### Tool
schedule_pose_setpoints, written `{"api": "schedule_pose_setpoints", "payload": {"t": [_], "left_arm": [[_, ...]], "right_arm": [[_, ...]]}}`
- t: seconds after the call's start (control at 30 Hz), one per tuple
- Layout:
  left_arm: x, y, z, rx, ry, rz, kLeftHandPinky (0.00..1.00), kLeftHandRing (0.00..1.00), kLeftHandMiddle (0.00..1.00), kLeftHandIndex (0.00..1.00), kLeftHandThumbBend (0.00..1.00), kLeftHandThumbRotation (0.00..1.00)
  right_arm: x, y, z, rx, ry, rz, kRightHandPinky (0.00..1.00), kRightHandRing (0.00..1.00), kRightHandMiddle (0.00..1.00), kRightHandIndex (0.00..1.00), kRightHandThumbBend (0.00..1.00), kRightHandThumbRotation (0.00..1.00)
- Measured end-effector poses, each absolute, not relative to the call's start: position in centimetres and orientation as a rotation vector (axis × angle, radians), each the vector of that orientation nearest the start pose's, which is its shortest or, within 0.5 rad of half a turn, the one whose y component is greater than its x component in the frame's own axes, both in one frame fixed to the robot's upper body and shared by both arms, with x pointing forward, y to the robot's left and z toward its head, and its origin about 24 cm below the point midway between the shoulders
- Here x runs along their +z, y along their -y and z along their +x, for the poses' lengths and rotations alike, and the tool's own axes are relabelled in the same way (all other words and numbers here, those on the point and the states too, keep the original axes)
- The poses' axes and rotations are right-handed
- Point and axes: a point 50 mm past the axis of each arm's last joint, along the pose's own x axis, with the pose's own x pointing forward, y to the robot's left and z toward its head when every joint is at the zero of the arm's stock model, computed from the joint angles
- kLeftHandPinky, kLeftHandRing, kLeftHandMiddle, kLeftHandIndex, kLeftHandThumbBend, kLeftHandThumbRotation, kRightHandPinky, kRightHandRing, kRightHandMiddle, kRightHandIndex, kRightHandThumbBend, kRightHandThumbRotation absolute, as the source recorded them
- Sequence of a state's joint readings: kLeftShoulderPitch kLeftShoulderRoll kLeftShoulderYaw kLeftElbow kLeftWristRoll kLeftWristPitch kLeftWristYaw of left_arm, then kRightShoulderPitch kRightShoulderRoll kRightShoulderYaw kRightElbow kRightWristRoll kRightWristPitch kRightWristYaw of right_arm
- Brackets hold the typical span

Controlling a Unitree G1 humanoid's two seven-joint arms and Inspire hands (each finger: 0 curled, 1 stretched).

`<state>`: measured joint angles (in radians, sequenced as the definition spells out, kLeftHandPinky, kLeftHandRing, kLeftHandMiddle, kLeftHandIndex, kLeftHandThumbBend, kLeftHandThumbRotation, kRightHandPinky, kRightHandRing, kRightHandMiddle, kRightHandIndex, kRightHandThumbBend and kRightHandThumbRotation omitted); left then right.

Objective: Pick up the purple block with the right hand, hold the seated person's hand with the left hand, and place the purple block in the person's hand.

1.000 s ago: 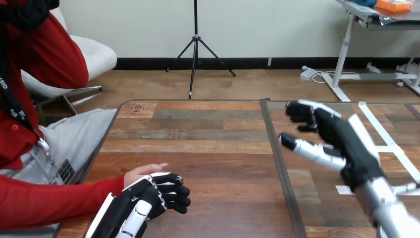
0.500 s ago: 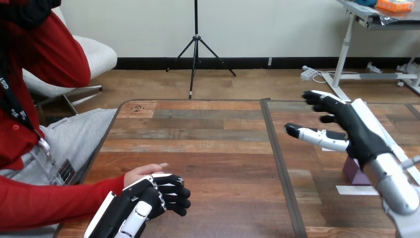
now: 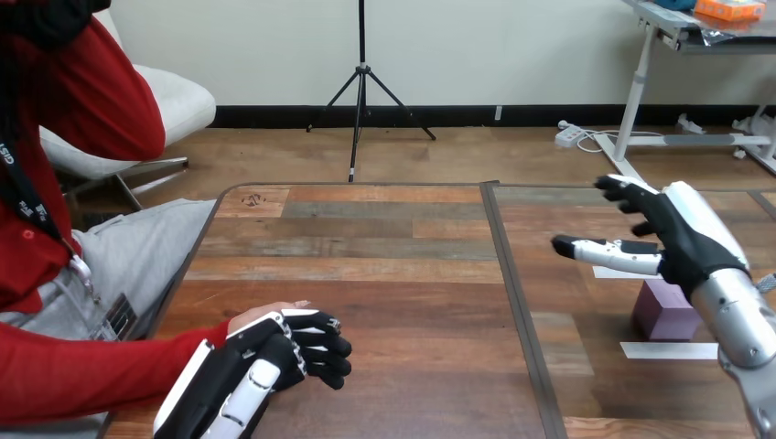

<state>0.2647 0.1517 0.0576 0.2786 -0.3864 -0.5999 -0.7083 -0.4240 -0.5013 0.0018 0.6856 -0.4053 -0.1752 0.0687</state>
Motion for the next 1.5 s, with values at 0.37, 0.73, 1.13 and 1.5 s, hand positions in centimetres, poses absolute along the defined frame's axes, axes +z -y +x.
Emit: {"api": "schedule_pose_setpoints", "payload": {"t": [0.37, 0.73, 1.13, 1.5], "left_arm": [[-0.7, -19.3, 17.0, -0.421, 0.149, -0.11, 0.51, 0.57, 0.61, 0.62, 0.56, 0.73], [-0.7, -19.3, 17.0, -0.425, 0.151, -0.108, 0.51, 0.56, 0.6, 0.62, 0.58, 0.74], [-0.7, -19.3, 17.0, -0.422, 0.151, -0.109, 0.52, 0.56, 0.6, 0.62, 0.59, 0.73], [-0.7, -19.3, 17.0, -0.421, 0.151, -0.109, 0.52, 0.56, 0.6, 0.61, 0.58, 0.73]], "right_arm": [[4.7, 27.8, 33.0, 0.017, -0.257, -0.935, 0.75, 0.9, 0.9, 0.91, 1.0, 0.49], [3.8, 28.9, 33.0, -0.003, -0.367, -0.96, 0.74, 0.89, 0.9, 0.91, 1.0, 0.5], [3.4, 29.6, 32.9, 0.006, -0.428, -1.027, 0.75, 0.89, 0.9, 0.9, 1.0, 0.49], [2.9, 30.1, 32.7, 0.028, -0.481, -1.072, 0.74, 0.89, 0.91, 0.9, 1.0, 0.5]]}}
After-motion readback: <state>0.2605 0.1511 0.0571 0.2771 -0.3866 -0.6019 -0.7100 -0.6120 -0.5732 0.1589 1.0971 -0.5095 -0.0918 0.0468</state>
